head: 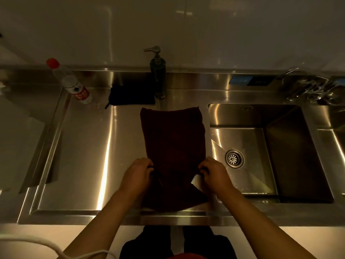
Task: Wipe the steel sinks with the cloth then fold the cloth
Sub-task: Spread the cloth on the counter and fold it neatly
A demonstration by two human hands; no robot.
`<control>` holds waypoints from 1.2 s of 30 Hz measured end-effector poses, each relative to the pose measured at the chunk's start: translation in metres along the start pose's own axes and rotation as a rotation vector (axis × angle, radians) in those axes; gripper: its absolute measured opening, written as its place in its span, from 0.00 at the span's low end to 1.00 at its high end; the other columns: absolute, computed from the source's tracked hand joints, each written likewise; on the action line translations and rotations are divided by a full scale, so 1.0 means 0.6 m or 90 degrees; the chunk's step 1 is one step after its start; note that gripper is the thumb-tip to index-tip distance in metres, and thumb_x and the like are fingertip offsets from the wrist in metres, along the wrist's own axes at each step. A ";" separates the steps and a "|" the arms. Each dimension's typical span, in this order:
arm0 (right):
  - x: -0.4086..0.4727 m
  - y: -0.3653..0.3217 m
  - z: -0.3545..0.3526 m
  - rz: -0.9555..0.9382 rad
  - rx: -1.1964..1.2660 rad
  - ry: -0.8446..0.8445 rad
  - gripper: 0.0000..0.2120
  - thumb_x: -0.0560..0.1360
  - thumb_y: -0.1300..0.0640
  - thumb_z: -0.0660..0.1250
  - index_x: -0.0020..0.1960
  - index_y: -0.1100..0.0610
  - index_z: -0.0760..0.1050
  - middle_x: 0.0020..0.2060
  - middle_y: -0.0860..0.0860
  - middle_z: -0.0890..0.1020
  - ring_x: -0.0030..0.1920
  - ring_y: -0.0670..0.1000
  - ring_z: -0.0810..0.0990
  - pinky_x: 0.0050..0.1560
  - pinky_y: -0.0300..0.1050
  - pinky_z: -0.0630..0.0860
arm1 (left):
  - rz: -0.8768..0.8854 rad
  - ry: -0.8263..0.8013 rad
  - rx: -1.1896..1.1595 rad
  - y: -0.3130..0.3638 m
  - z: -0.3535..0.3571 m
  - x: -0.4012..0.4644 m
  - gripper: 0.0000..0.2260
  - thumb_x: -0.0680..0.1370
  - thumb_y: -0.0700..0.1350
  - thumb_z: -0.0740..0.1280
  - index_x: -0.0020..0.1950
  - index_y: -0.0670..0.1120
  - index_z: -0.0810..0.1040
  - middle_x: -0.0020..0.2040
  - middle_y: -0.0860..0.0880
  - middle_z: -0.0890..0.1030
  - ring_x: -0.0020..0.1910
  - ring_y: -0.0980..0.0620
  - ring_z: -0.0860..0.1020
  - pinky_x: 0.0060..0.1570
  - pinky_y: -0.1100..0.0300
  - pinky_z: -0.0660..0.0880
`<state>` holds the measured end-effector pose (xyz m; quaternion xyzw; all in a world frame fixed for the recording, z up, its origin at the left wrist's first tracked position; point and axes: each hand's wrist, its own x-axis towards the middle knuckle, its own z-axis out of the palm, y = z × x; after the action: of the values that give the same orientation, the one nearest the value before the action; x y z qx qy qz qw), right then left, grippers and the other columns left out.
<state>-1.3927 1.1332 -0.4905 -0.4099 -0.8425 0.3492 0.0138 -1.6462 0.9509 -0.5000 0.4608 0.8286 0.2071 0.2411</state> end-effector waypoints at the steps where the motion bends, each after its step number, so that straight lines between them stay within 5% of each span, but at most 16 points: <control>1: -0.004 0.009 -0.011 0.005 0.004 0.013 0.09 0.76 0.68 0.69 0.51 0.57 0.84 0.49 0.50 0.80 0.50 0.50 0.79 0.52 0.35 0.75 | -0.013 0.028 -0.005 -0.013 -0.012 -0.007 0.05 0.80 0.40 0.70 0.54 0.48 0.82 0.49 0.49 0.81 0.51 0.48 0.79 0.49 0.55 0.74; 4: -0.013 0.029 -0.033 0.016 0.003 0.055 0.08 0.75 0.69 0.70 0.50 0.59 0.83 0.48 0.52 0.81 0.50 0.53 0.80 0.54 0.50 0.78 | -0.018 0.078 0.001 -0.049 -0.038 -0.028 0.08 0.78 0.38 0.72 0.54 0.49 0.84 0.49 0.50 0.83 0.51 0.48 0.80 0.48 0.59 0.71; 10: -0.035 0.006 -0.008 -0.043 -0.077 0.038 0.11 0.72 0.67 0.71 0.51 0.57 0.83 0.57 0.51 0.79 0.57 0.52 0.75 0.57 0.43 0.75 | 0.015 0.044 0.059 -0.037 -0.028 -0.046 0.13 0.78 0.35 0.70 0.60 0.46 0.84 0.57 0.48 0.83 0.56 0.46 0.80 0.53 0.60 0.72; 16: -0.084 -0.025 0.056 -0.166 -0.089 -0.140 0.12 0.75 0.54 0.71 0.58 0.48 0.79 0.58 0.43 0.74 0.58 0.45 0.72 0.57 0.40 0.75 | 0.205 -0.124 0.077 0.028 0.032 -0.097 0.14 0.80 0.52 0.70 0.65 0.53 0.81 0.63 0.54 0.77 0.61 0.52 0.75 0.57 0.59 0.74; 20: -0.091 0.001 0.067 -0.116 -0.122 -0.145 0.21 0.76 0.52 0.70 0.68 0.49 0.74 0.64 0.44 0.69 0.63 0.46 0.69 0.62 0.42 0.75 | 0.126 -0.142 0.141 0.023 0.063 -0.114 0.26 0.80 0.46 0.70 0.79 0.52 0.69 0.75 0.50 0.70 0.71 0.48 0.70 0.65 0.54 0.73; 27: -0.105 0.030 0.043 -0.101 -0.202 -0.181 0.10 0.79 0.45 0.63 0.57 0.46 0.76 0.50 0.45 0.78 0.47 0.48 0.81 0.48 0.42 0.79 | 0.064 -0.123 0.178 -0.007 0.057 -0.126 0.20 0.79 0.55 0.70 0.70 0.55 0.76 0.65 0.53 0.77 0.63 0.49 0.74 0.52 0.57 0.70; 32: -0.119 0.027 0.041 -0.194 -0.198 -0.106 0.12 0.77 0.48 0.68 0.58 0.49 0.80 0.54 0.46 0.76 0.51 0.47 0.77 0.49 0.43 0.79 | 0.126 -0.100 0.191 -0.008 0.054 -0.153 0.12 0.74 0.52 0.77 0.56 0.52 0.84 0.54 0.52 0.80 0.53 0.50 0.79 0.48 0.58 0.72; 36: -0.128 0.017 0.057 -0.254 -0.217 -0.186 0.13 0.75 0.46 0.69 0.58 0.48 0.80 0.55 0.46 0.75 0.54 0.46 0.73 0.51 0.43 0.76 | 0.136 -0.135 0.162 0.001 0.070 -0.168 0.16 0.77 0.52 0.75 0.63 0.52 0.83 0.57 0.52 0.81 0.55 0.50 0.79 0.49 0.59 0.74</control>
<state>-1.3456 1.0640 -0.5024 -0.1783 -0.9459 0.2484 -0.1085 -1.5749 0.8690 -0.5121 0.5924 0.7644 0.0752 0.2433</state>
